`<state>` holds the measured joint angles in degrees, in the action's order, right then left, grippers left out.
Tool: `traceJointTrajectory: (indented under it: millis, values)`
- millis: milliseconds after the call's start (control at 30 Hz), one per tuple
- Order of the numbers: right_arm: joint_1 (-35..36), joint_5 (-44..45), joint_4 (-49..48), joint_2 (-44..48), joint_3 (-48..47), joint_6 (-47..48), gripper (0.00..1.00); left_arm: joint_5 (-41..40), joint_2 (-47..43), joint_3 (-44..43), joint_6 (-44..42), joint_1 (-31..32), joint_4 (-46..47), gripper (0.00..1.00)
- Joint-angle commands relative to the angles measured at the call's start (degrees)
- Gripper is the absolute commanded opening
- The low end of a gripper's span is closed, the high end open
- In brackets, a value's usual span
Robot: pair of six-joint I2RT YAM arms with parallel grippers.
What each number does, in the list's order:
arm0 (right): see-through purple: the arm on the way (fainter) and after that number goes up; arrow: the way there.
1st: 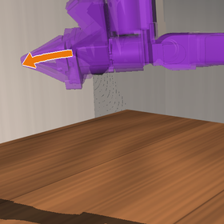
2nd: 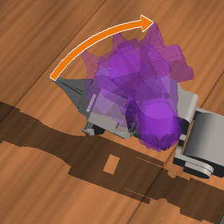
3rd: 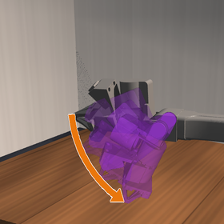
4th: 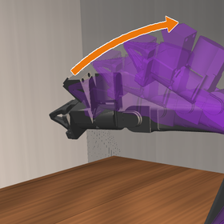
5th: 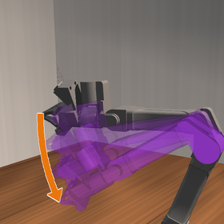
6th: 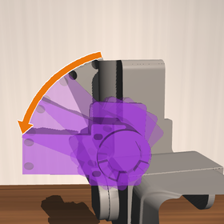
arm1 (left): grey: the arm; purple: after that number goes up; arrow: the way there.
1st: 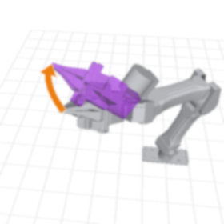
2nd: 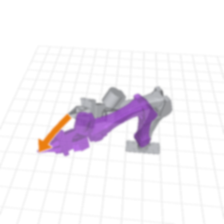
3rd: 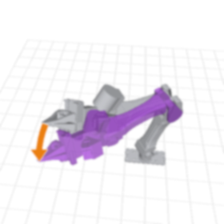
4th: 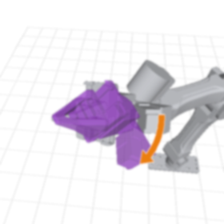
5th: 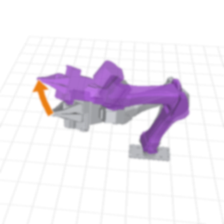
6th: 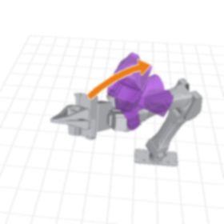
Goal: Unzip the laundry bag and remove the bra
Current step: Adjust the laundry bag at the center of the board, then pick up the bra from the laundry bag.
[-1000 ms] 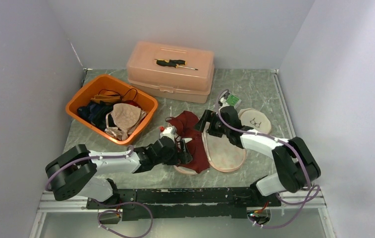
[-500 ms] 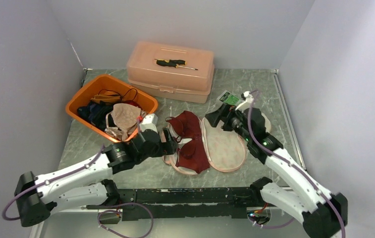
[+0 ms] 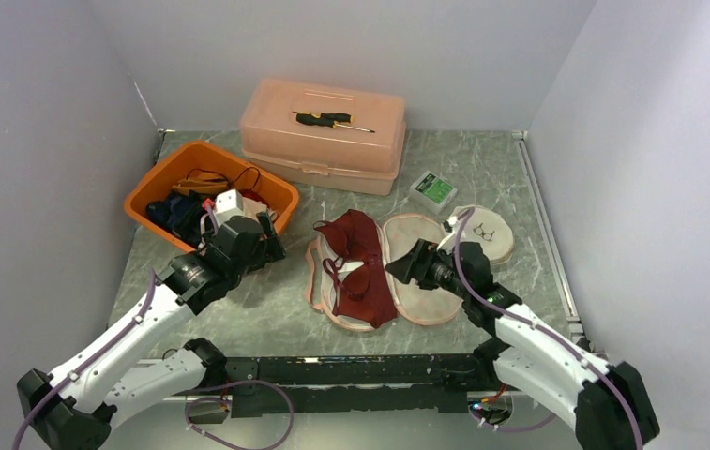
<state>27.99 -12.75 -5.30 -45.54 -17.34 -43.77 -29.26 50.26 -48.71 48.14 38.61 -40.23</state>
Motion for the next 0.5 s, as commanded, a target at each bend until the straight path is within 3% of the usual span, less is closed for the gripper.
traceJointTrajectory:
  millis: [0,200,267,333,467]
  values:
    - [1.0,-7.6,-8.5,-5.5,-1.8,0.9,0.75,11.3,-2.4,3.6,-1.0,-1.5,7.4,0.95]
    - [2.1,-4.9,-11.8,-11.4,-3.3,1.2,0.75,32.3,-1.8,11.9,2.3,-1.3,28.8,0.95]
    - [2.0,-3.6,-13.4,-13.7,-3.8,0.4,0.74,37.4,2.9,12.1,4.2,-0.4,34.5,0.82]
    - [2.0,-1.8,-14.9,-15.1,-3.7,-0.6,0.74,38.8,7.3,11.2,4.8,2.4,38.1,0.78]
    - [2.0,1.6,-16.1,-15.3,-2.8,-1.8,0.73,34.1,13.8,7.1,2.5,10.6,39.8,0.77]
